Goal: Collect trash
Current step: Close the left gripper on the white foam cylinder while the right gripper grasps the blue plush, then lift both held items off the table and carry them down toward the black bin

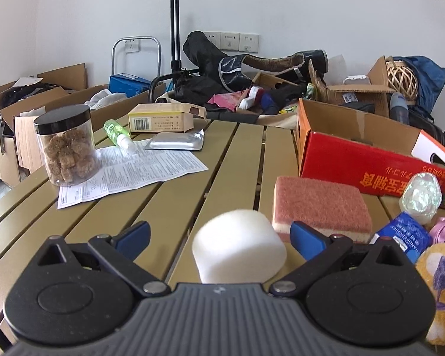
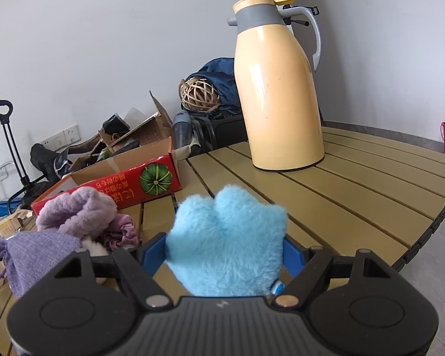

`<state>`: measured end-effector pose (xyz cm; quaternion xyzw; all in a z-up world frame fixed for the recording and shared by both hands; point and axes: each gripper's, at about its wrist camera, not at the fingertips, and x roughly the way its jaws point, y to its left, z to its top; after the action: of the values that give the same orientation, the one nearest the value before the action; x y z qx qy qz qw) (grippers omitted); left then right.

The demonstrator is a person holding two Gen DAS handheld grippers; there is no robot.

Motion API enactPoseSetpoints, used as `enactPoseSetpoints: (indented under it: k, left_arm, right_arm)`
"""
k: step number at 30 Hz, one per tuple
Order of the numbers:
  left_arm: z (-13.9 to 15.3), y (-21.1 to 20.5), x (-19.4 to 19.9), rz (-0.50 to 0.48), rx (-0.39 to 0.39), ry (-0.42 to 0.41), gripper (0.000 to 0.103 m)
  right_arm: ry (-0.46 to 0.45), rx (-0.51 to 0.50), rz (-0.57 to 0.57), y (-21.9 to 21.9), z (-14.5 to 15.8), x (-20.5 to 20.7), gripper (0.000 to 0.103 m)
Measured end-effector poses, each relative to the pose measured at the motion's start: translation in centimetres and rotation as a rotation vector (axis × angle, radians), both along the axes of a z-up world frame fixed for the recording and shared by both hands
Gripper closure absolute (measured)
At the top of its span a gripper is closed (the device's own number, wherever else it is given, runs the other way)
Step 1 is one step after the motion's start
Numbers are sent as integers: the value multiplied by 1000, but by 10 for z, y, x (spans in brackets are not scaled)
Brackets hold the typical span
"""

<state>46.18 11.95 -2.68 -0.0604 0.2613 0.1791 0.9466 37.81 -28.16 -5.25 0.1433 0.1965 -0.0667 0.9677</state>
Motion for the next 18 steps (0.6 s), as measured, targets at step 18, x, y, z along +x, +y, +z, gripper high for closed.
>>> enactPoseSetpoints:
  k: [18]
  left_arm:
    - [-4,-4,-1,-43,-2,-9,46]
  right_arm:
    - [5,2,23,5,0,-2,24]
